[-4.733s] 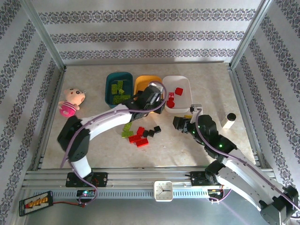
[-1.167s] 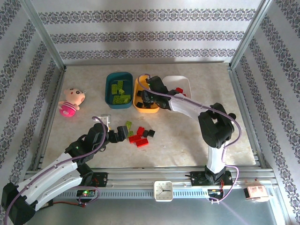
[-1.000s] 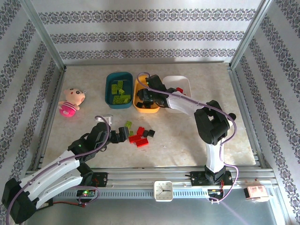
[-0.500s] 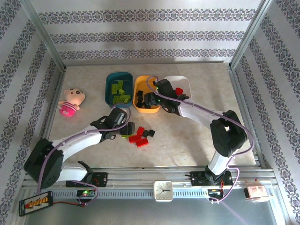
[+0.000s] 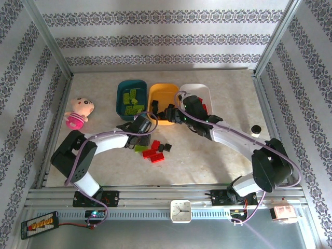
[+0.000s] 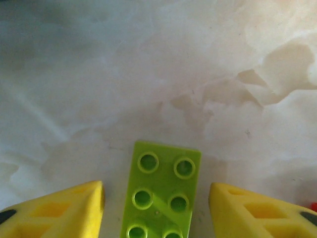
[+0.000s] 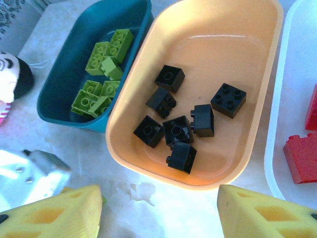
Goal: Sort the legos into containers by color
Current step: Pick up the lego from the center of the table, then place the lego in the container.
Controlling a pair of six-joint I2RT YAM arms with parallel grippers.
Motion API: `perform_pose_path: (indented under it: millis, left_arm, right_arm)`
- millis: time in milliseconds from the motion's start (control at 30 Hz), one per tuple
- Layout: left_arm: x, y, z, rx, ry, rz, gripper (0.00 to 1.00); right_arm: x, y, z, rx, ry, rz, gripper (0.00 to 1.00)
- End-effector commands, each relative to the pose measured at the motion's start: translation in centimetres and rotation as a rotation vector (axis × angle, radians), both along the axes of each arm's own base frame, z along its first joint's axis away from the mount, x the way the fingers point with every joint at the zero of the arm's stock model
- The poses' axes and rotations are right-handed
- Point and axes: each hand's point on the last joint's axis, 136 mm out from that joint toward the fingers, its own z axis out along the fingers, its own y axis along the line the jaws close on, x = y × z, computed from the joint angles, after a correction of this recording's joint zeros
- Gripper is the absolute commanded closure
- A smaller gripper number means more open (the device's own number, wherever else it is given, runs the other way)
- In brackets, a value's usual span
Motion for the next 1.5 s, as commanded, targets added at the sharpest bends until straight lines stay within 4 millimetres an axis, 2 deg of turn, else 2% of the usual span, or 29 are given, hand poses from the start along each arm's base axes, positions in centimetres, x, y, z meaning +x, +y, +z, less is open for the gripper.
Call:
perform_pose_path:
  millis: [0,133,233,333,500,567,633,767,833,933,1067,1133,1200,1333,1467]
  left_arm:
    - [0.6,0.6,-0.4,0.039,-0.010,0.002,0.48]
    - [0.2,0.3,-0.3,0.013,-0.002,-0.003,0.60]
    - [0.0,-0.2,1.2,-0.034,-0.016,-0.008,0.67]
    - [0.3,-1.0,4.6,-0.108,-0.076,-0.013,0.70]
    - [1.8,-2.4,12.7,-0.231,-0.234,-0.027,0.69]
    - [2.7,-3.3,15.0,-0.265,-0.273,-0.038,0.68]
    - [4.0,-4.0,16.4,-0.272,-0.295,-0.044,0.68]
    - [7.5,-6.1,17.4,-0.301,-0.310,-0.038,0.68]
    - [9.4,-7.0,17.1,-0.316,-0.301,-0.028,0.68]
    - [12.3,-8.0,16.0,-0.333,-0.275,-0.007,0.68]
    - [15.4,-9.4,13.2,-0.330,-0.219,0.017,0.70]
    - [16.3,-9.9,12.4,-0.332,-0.197,0.021,0.72]
    - [16.8,-10.2,12.3,-0.345,-0.203,0.026,0.72]
    - [17.3,-8.7,13.7,-0.311,-0.256,0.055,0.72]
    - [18.2,-3.8,14.8,-0.264,-0.282,0.148,0.72]
  right_arm:
    - [-0.4,-0.3,1.2,0.018,-0.040,-0.015,0.37]
    - [-0.9,-0.8,1.2,0.022,-0.044,-0.024,0.37]
    - [-1.3,-1.3,1.1,0.025,-0.045,-0.034,0.37]
    - [-1.9,-1.9,0.9,0.032,-0.045,-0.046,0.37]
    - [-3.3,-3.1,0.3,0.043,-0.042,-0.064,0.37]
    - [-3.9,-3.5,-0.1,0.044,-0.036,-0.067,0.37]
    - [-4.6,-3.9,-0.7,0.047,-0.026,-0.072,0.37]
    - [-6.2,-4.6,-1.7,0.054,-0.015,-0.064,0.37]
    - [-7.1,-4.9,-2.4,0.055,-0.003,-0.056,0.37]
    - [-8.6,-5.2,-3.5,0.066,0.022,-0.044,0.37]
    - [-10.5,-5.4,-4.9,0.071,0.050,-0.015,0.37]
    - [-11.2,-5.6,-5.4,0.064,0.059,-0.006,0.37]
    - [-11.8,-6.0,-5.8,0.053,0.066,-0.006,0.37]
    - [-12.5,-6.5,-6.1,0.056,0.063,-0.008,0.37]
    - [-12.6,-6.9,-6.2,0.042,0.052,-0.012,0.37]
